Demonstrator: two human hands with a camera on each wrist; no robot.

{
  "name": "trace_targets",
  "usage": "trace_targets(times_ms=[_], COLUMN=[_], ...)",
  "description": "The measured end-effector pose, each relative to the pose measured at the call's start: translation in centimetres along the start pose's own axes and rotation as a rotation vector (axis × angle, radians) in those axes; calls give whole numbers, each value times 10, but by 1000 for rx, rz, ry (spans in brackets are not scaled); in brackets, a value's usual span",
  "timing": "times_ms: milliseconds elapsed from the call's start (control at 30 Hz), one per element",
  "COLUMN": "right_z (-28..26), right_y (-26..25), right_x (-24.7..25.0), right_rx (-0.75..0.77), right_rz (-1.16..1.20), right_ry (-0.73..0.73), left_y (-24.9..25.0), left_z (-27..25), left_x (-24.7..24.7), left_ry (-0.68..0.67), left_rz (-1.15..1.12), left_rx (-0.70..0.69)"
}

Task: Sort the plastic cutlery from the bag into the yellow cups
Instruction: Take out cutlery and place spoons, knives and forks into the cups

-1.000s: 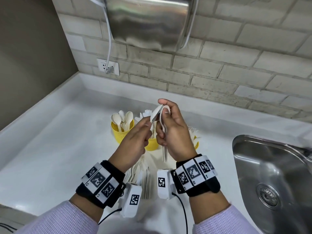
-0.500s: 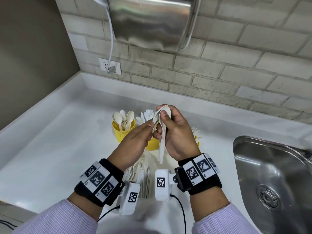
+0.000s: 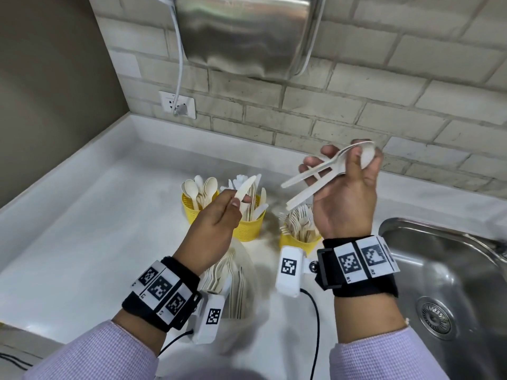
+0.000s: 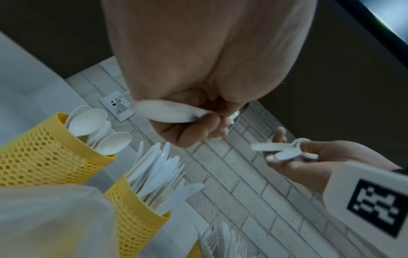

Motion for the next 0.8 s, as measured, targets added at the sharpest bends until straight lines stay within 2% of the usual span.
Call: trace_targets(times_ms=[133,267,500,667,800], right_z=[5,7,-3,-7,-10], right_y=[-23,-27,-21,-12,3], right_x=[18,46,74,72,65], right_rx=[123,52,3,61,59], right_rz=[-57,-48,-130,-247,-309], right_ry=[72,137,187,163,141], left_y=[6,14,25,18,8], left_z=[3,10,38,57,61], left_x=[-2,-5,12,8,1], left_ry=[-11,7,235,183,96], left_rz=[13,-11,237,467,505], left_rx=[-74,-99,-271,-336,-339])
Point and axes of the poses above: each hand's wrist, its own z-axis towards the middle knuckle, its own x-axis out of the back of the hand, y = z × x, the point moved 6 cm from there along z, towards the middle knuckle, and after that the axes turned 1 degree about -x, right-handed, at the moved point
